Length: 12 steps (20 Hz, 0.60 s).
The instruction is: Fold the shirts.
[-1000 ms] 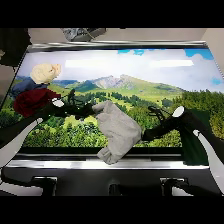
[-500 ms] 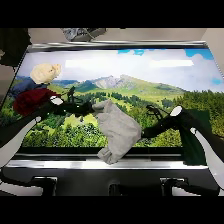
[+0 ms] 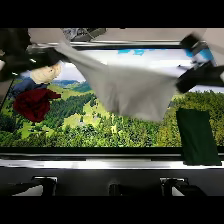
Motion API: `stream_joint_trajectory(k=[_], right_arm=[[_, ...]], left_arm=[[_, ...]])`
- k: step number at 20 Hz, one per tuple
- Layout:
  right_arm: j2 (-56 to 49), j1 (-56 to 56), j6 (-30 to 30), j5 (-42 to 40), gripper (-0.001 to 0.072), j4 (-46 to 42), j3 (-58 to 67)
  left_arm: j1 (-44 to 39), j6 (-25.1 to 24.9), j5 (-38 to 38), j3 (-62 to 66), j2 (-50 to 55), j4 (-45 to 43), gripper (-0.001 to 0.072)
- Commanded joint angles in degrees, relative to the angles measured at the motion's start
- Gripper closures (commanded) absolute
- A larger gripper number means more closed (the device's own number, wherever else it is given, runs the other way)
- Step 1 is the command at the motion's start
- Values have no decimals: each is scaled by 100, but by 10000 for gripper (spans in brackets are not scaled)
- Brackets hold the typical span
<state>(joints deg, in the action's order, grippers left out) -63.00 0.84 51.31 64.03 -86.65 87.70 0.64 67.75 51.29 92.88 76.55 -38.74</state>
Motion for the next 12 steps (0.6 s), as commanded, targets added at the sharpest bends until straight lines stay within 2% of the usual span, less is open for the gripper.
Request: stream_joint_trajectory(k=[1,6,12], right_arm=[[855,4,190,-417,666,-870,1314],[1600,2,254,-398,666,-549,1502],[1963,2,422,42,666,-481,1502]], left_arm=[[710,-90,-181,890,-1040,-50,682],[966,-70,-424,887,-2396,-48,681],[975,103,-1005,890,-2918,-50,681]])
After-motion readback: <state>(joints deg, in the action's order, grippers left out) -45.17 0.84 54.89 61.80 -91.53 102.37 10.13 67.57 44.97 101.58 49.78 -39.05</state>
